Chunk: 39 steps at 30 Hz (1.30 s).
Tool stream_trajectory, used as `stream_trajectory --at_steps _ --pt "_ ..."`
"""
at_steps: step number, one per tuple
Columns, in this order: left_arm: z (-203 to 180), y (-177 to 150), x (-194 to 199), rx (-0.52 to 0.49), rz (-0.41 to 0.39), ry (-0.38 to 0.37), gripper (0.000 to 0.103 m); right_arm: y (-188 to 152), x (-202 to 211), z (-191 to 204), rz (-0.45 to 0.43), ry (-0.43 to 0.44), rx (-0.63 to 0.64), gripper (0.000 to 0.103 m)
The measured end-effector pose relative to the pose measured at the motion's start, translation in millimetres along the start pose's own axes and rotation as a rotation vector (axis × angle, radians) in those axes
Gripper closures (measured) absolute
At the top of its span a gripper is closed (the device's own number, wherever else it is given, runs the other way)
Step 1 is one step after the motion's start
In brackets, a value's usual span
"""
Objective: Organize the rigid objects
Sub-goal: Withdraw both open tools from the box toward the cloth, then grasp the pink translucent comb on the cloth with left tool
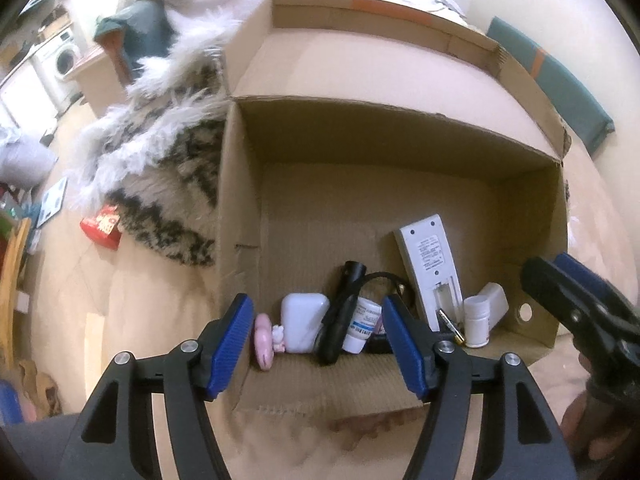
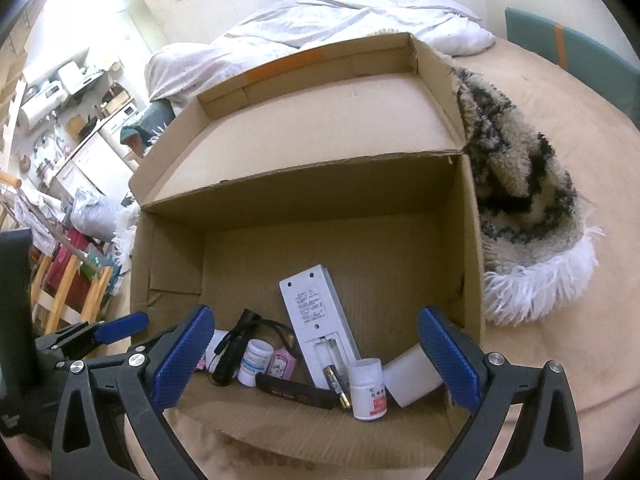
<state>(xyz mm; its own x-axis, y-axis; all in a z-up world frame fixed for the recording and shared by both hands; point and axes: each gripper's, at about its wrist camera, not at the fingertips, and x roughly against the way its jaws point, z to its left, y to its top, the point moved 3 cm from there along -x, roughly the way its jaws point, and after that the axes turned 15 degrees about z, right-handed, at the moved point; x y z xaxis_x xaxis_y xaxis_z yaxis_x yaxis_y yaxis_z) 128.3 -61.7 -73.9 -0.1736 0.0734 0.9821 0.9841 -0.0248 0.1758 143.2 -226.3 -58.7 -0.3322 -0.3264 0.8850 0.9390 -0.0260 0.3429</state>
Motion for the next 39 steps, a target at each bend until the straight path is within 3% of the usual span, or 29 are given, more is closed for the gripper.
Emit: stream_trajectory --at_steps 11,19,24,28,33,39 --pt "16.3 -41.5 24.1 0.071 0.022 -0.043 0.035 -45.6 31.0 1.0 0.013 0.009 0.005 0.0" --pt "26.8 -79.3 16.6 0.126 0.061 -0.049 0.035 -69.9 30.0 -6.8 0.07 0.0 -0.034 0.0" --pt "30.5 -97.4 1.7 0.168 0.106 -0.028 0.035 -86.2 17.9 -25.5 0.157 -0.011 -0.117 0.0" --pt "25.1 -104.7 -10.4 0.193 0.134 -0.031 0.035 -92.0 8.0 -36.8 0.213 0.037 -0.186 0.0" --pt "3.4 -105.8 -37.5 0.187 0.198 -0.042 0.035 -95.8 1.7 -45.9 0.248 0.102 -0.257 0.0" --pt "-33.7 -105.4 -78.9 0.148 0.267 -0.083 0.033 -97.2 3.0 -49.8 0.25 0.11 -0.273 0.0"
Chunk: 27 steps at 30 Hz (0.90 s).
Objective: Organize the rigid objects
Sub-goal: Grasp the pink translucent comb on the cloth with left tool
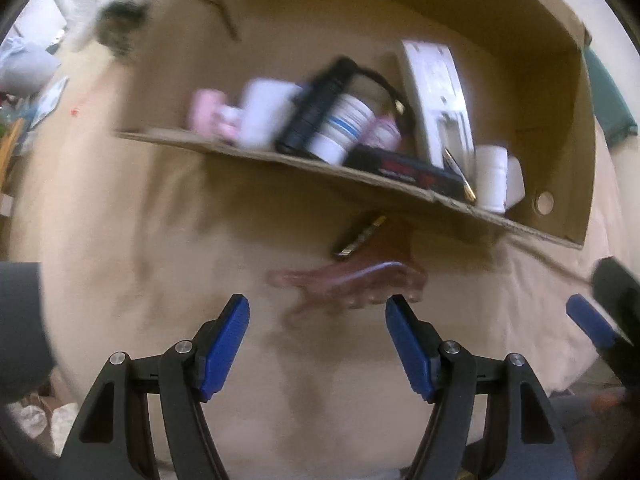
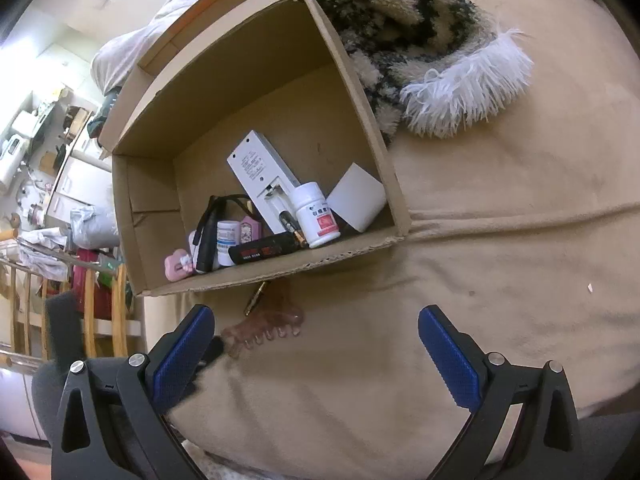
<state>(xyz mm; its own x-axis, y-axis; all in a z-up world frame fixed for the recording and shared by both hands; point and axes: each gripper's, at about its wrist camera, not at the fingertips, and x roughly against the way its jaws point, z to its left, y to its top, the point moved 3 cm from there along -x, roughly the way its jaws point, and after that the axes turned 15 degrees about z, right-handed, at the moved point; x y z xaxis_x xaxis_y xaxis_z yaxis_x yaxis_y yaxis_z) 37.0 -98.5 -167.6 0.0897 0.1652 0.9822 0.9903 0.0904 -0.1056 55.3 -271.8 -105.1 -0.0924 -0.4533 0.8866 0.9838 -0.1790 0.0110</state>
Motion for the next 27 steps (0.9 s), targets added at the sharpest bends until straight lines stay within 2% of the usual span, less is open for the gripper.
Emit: stream_trajectory --at_steps 2,7,9,14,18,19,22,27 --pt "-6.0 6.1 -12.3 0.023 0.032 0.003 0.024 0.7 2.2 -0.9 -0.01 0.007 -0.005 0.0" --pt "-13.8 21.8 -29.6 0.096 0.066 0.028 0.011 3.2 1.5 -2.8 -0.007 0.031 -0.02 0.0" --pt "-19.8 27.6 -34.6 0.098 0.073 0.049 0.0 3.8 1.1 -1.9 -0.005 0.036 -0.018 0.0" --pt "-42.8 36.5 -52.0 0.08 0.094 0.213 0.0 7.7 0.3 -0.3 -0.009 0.045 -0.02 0.0" --pt "-42.1 42.2 -50.1 0.114 0.087 0.193 0.0 9.7 1.4 -0.5 -0.014 0.05 -0.026 0.0" --pt "-41.8 43.2 -49.3 0.103 0.088 0.19 0.0 9.4 1.7 -1.0 -0.016 0.05 -0.027 0.0" --pt "-36.9 49.6 -40.4 0.076 0.082 0.177 0.011 9.1 1.8 -1.6 -0.016 0.05 -0.028 0.0" --pt "-26.4 52.9 -33.9 0.028 0.103 0.156 0.012 8.9 0.3 -1.2 -0.017 0.041 -0.022 0.0"
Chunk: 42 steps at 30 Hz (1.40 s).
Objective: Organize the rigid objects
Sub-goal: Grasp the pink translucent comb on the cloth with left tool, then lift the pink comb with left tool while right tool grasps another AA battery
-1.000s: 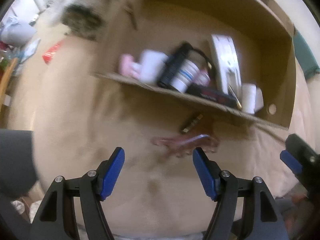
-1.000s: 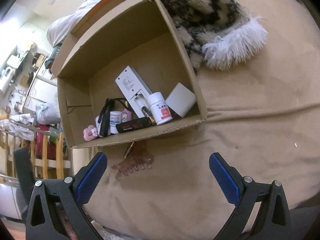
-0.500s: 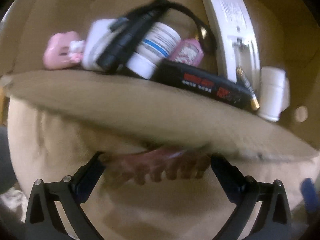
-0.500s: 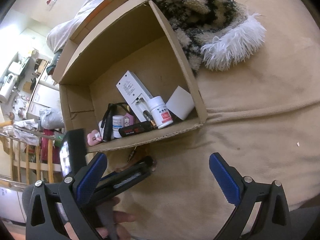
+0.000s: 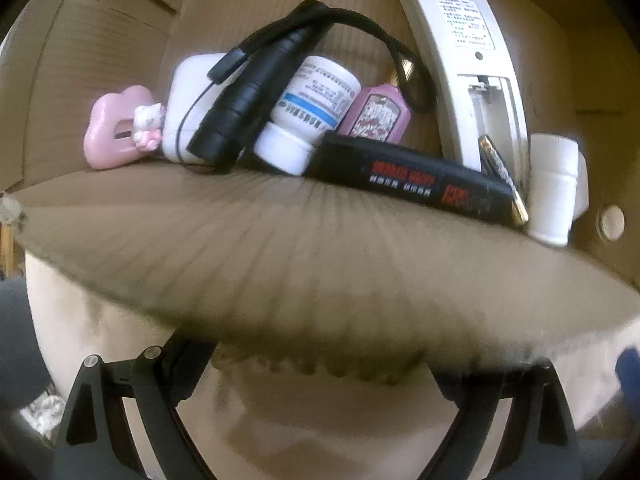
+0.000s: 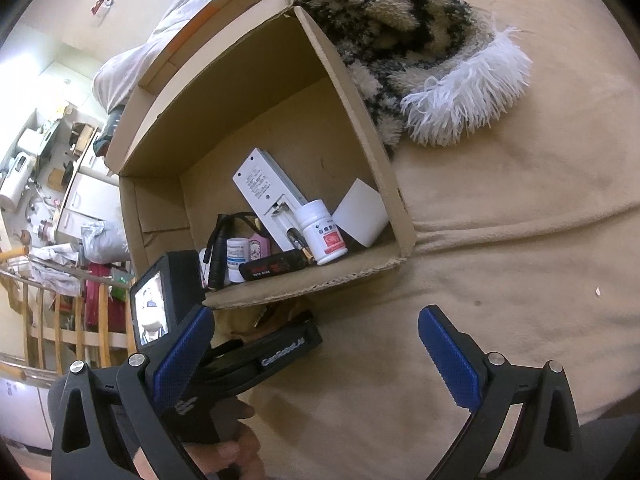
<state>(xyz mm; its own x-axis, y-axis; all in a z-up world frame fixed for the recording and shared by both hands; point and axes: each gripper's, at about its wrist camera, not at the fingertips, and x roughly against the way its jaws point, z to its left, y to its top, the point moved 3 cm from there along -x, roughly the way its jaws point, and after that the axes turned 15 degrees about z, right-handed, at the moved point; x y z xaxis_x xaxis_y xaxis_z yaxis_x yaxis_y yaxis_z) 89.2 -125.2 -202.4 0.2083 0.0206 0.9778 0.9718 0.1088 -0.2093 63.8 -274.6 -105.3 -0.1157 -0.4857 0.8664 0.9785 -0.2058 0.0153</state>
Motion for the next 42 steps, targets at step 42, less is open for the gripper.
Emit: stream_trajectory --at_steps 42 --pt "144.4 -16.3 3.1 0.106 0.027 -0.007 0.011 -5.8 -146.4 95.4 0.044 -0.327 0.688 0.041"
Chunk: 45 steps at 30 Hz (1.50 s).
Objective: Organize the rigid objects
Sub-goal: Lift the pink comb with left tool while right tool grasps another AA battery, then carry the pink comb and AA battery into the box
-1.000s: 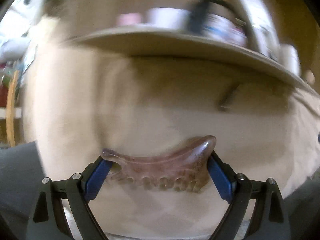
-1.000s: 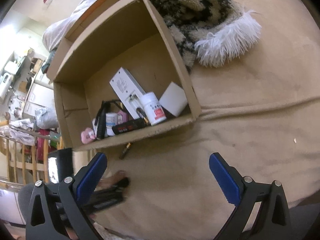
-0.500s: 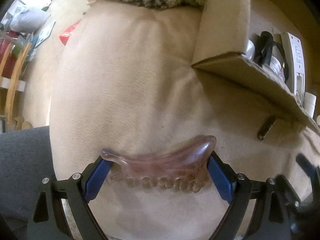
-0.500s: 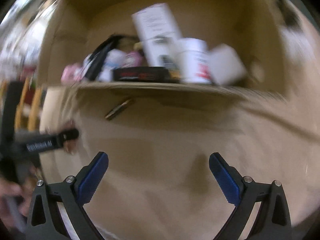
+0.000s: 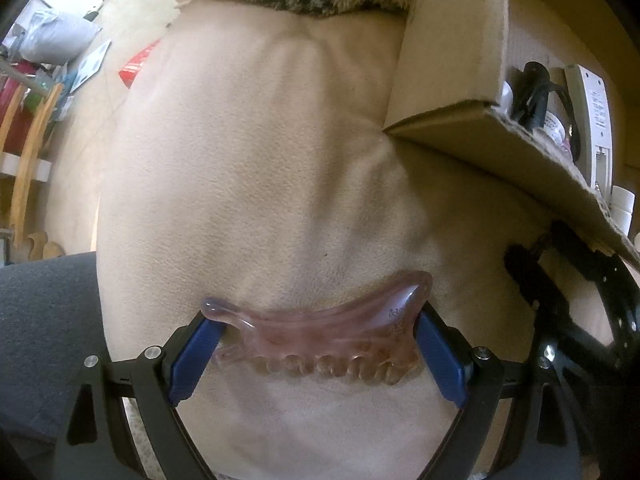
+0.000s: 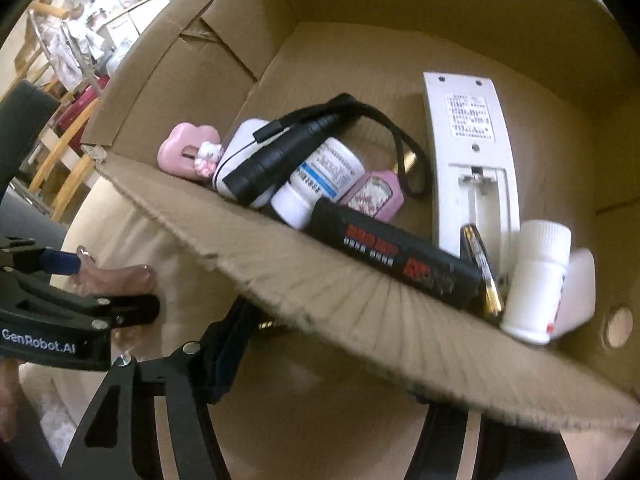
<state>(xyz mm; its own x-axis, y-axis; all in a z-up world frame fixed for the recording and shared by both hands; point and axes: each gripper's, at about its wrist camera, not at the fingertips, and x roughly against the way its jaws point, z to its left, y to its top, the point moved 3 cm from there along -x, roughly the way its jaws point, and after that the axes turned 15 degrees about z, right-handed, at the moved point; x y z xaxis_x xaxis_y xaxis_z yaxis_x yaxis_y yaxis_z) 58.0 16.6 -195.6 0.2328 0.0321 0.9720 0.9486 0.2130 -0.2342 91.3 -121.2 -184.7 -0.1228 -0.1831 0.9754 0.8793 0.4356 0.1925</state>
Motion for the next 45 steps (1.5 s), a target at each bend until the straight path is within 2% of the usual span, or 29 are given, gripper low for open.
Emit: stream_trajectory --at_steps 2,3,14,19,25,30,36,40,45 --pt "-0.5 0.9 -0.2 0.002 0.002 0.002 0.011 -1.1 1.5 1.9 -0.01 -0.013 0.003 0.054" --pt "-0.8 1.3 -0.3 0.002 0.003 0.003 0.011 -1.3 2.3 2.5 -0.014 -0.008 -0.007 0.058" --pt "-4.8 -0.3 1.8 -0.012 -0.015 0.014 0.012 -20.3 20.4 -2.0 0.041 -0.007 -0.034 0.058" --pt "-11.4 -8.3 8.5 -0.046 -0.042 0.02 0.012 -37.1 36.0 6.2 0.087 0.038 -0.053 0.058" --pt "-17.4 -17.9 17.0 -0.064 -0.079 0.026 0.012 -55.5 58.1 -0.2 0.077 0.077 -0.17 0.058" --pt "-23.6 -39.1 45.6 -0.094 -0.167 0.011 0.012 -65.6 88.8 -6.4 0.023 0.098 -0.24 0.058" --pt "-33.7 -55.9 99.9 -0.124 -0.301 -0.026 0.012 -61.4 141.9 -18.4 -0.113 0.103 -0.244 0.058" --pt "-46.4 -51.4 136.0 -0.173 -0.384 -0.017 0.012 -45.9 165.4 -31.4 -0.177 0.099 -0.253 0.058" --pt "-71.6 -27.7 168.1 -0.242 -0.467 -0.01 0.012 -21.6 178.1 -53.4 -0.203 0.081 -0.26 0.058"
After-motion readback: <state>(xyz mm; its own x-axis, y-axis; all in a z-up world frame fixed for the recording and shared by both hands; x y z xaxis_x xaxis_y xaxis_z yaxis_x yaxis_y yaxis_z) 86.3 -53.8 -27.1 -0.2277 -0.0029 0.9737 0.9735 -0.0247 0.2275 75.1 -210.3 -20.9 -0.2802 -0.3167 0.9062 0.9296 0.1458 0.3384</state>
